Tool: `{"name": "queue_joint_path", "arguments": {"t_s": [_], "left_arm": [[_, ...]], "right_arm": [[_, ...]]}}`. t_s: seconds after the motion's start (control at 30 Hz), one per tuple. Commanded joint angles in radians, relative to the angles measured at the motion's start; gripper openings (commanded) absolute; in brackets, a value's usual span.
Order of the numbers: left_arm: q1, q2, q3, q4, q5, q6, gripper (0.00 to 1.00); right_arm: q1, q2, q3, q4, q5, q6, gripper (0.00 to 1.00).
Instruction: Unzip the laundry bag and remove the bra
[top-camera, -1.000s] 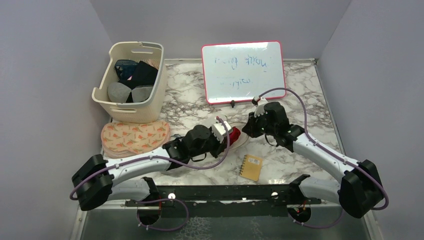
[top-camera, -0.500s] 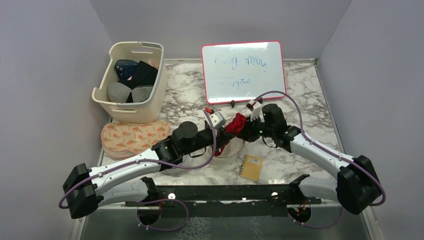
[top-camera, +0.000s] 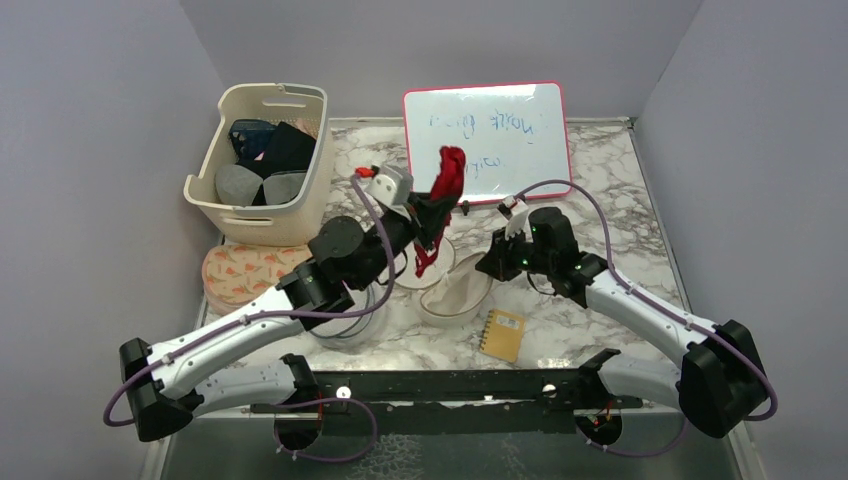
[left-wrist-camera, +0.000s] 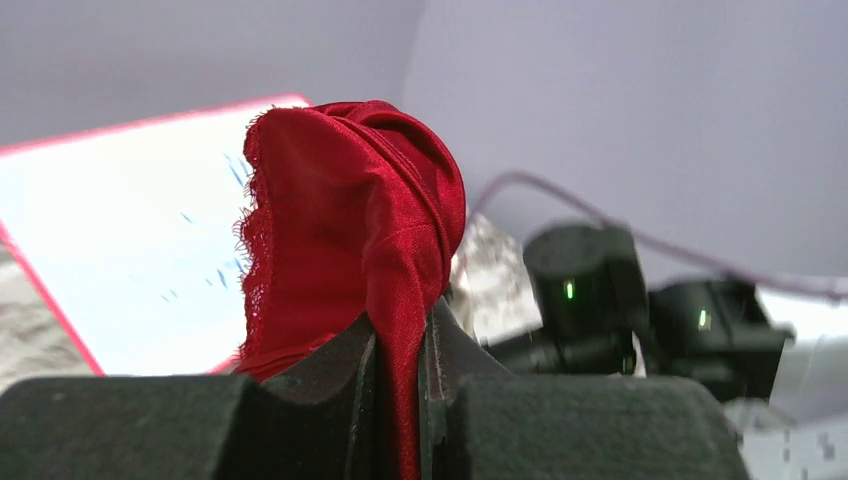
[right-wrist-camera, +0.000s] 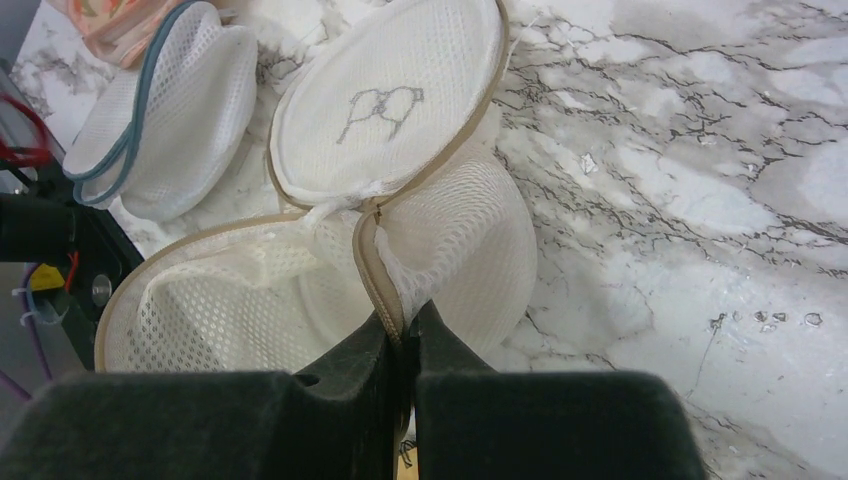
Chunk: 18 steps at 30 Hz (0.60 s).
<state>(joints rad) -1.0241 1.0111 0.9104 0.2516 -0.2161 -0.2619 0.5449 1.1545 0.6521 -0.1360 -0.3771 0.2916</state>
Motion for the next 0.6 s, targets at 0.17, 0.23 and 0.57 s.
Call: {"name": "queue_joint_path", "arguments": {"t_s": [0.17, 0.23, 0.57], "left_arm": [[0.089, -0.016, 0.266, -0.178, -0.362, 0.140, 0.00], [0.136, 0.018, 0.327, -0.269, -0.394, 0.155, 0.00], [0.416, 0.255, 0.494, -0.295, -0.697, 0.480, 0.00]], "right_arm": [[0.005, -0.004, -0.008, 0.005, 0.035, -0.001, 0.04], [0.005, -0.004, -0.004, -0.002, 0.036, -0.007, 0.04], [0.005, -0.002, 0.000, -0.012, 0.046, -0.014, 0.04]]}}
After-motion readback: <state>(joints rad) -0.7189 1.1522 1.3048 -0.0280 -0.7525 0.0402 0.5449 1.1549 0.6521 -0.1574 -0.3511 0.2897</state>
